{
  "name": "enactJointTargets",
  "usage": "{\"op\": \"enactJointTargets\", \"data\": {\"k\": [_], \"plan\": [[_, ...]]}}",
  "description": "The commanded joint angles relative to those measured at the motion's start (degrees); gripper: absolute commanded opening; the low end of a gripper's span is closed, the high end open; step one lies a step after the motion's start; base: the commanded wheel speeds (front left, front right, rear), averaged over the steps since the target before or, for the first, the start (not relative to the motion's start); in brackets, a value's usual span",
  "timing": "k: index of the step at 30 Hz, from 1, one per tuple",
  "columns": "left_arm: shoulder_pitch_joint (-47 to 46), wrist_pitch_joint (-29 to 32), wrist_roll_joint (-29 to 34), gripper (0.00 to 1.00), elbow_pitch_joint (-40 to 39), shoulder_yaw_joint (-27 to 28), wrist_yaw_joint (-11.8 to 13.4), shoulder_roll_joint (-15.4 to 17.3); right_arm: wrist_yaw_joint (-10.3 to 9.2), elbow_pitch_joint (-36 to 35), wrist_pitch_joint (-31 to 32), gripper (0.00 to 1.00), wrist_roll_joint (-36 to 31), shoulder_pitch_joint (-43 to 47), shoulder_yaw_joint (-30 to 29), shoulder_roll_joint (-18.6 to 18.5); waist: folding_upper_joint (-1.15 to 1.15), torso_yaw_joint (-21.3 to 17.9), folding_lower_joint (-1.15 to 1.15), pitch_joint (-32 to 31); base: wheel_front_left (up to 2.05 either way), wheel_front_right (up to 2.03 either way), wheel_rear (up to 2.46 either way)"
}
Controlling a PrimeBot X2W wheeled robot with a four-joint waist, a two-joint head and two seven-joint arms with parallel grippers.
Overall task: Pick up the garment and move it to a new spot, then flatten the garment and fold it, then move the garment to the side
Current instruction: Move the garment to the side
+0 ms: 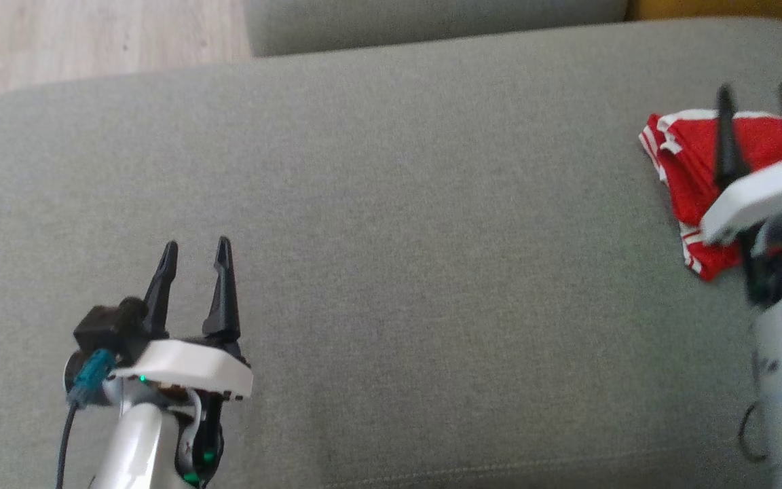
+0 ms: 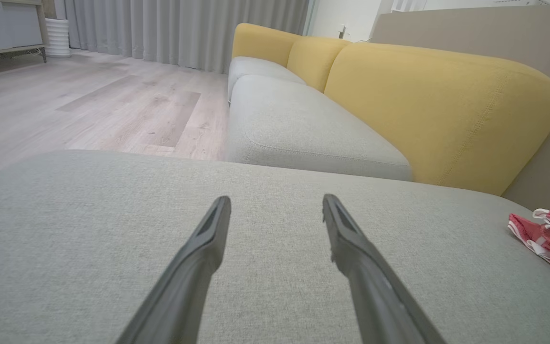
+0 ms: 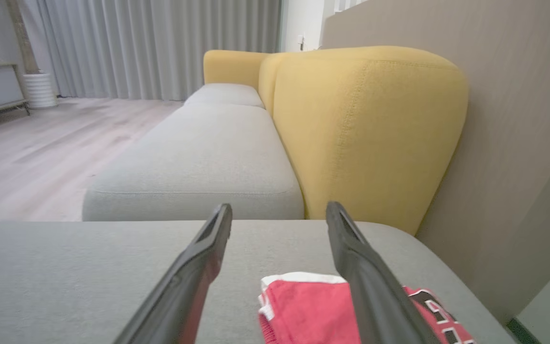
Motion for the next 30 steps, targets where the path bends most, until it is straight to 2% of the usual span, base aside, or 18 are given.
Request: {"op": "enactJointTargets", "data": {"k": [1,7,12,23,30], "plan": [[-0.59,-0.51,-0.44,1.0,-0.96,2.5,0.1,0.29,0.36,-3.55,-1.34,1.0,0.38,0.92,1.05,1.36,0.0,0.63,0.01,-2.26,0.0,0.0,0.0],[1.39,-0.51,-0.97,1.0,0.52,2.8,-0.28,0.22,0.36,-9.02,-3.88,1.0,0.03,9.77,1.24,6.66,0.0,2.07,0.01,-4.81,0.0,0.0,0.0],[2.65,-0.51,-1.31,1.0,0.35,2.35,0.08,0.18,0.36,-11.91,-5.11,1.0,0.31,15.33,1.84,8.31,0.0,3.01,0.01,-5.83,0.0,0.0,0.0],[5.03,-0.51,-1.68,1.0,-0.48,-0.96,1.46,0.17,0.36,-17.24,-8.42,1.0,6.4,27.62,5.93,8.77,0.0,5.39,0.01,-6.79,0.0,0.0,0.0],[5.51,-0.51,-0.74,1.0,-0.39,-1.59,2.61,0.16,0.36,-17.32,-9.45,1.0,8.08,29.6,8.37,8.78,0.0,5.96,0.01,-7.06,0.0,0.0,0.0]]}}
